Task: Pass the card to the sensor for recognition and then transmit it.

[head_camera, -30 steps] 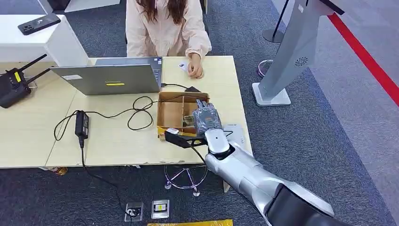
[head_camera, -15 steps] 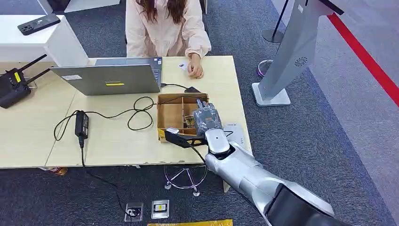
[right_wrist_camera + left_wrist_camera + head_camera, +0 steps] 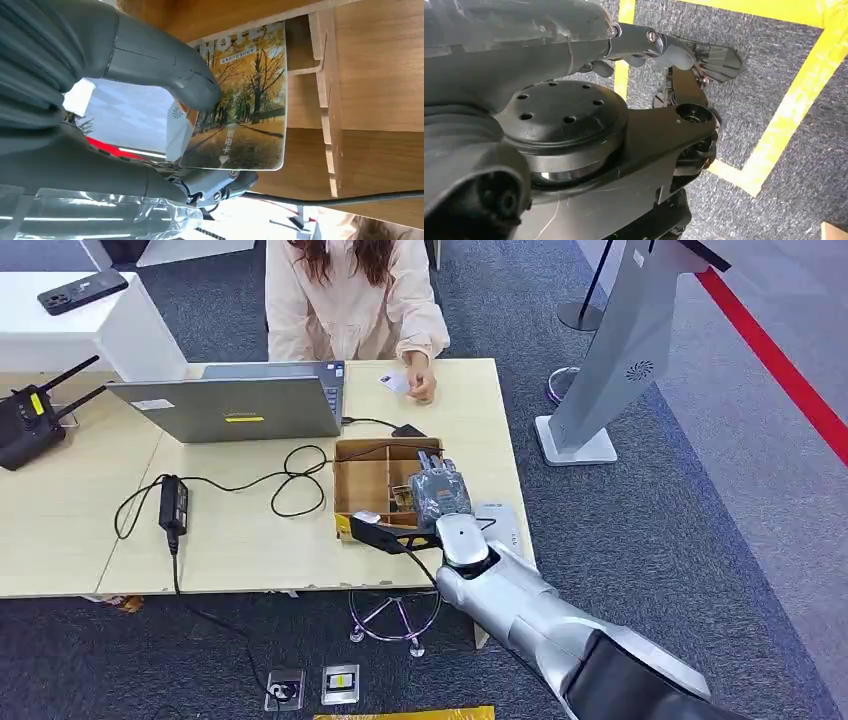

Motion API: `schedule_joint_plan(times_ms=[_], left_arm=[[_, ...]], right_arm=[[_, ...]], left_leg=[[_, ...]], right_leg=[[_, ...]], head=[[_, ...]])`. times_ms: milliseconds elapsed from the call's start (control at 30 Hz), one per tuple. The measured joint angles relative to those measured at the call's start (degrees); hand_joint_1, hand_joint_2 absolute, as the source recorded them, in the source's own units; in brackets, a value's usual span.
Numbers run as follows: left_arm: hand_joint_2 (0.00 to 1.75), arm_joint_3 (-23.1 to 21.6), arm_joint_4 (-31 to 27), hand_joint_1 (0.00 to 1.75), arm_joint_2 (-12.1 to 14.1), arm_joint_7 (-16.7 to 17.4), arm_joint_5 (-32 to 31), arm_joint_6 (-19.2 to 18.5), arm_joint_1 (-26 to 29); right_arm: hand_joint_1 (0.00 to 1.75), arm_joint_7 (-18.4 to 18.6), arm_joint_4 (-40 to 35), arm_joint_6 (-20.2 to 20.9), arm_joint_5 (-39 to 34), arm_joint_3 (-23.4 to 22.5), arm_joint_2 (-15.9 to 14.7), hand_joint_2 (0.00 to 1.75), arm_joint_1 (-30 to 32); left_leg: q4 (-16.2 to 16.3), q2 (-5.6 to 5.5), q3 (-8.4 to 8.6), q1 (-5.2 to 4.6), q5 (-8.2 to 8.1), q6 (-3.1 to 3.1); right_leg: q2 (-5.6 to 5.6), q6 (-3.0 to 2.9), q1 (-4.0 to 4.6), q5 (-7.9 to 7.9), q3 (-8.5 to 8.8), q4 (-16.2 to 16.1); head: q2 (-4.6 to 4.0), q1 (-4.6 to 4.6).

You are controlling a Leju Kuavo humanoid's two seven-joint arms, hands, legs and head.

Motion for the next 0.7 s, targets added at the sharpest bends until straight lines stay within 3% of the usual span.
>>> schedule_joint_plan(times_ms=[700], left_arm=[[0.0,-0.02,0.0,0.0,0.09,0.0,-0.04,-0.02,-0.03]], right_arm=[[1.75,-0.48,-1.05,-0.37,-0.83,0.9,0.0,1.75,-2.33]], left_leg=[[0.0,0.0,0.0,0.0,0.0,0.0]], right_leg=[[0.0,0.0,0.0,0.0,-0.01,0.02]], head=[[0.0,0.0]])
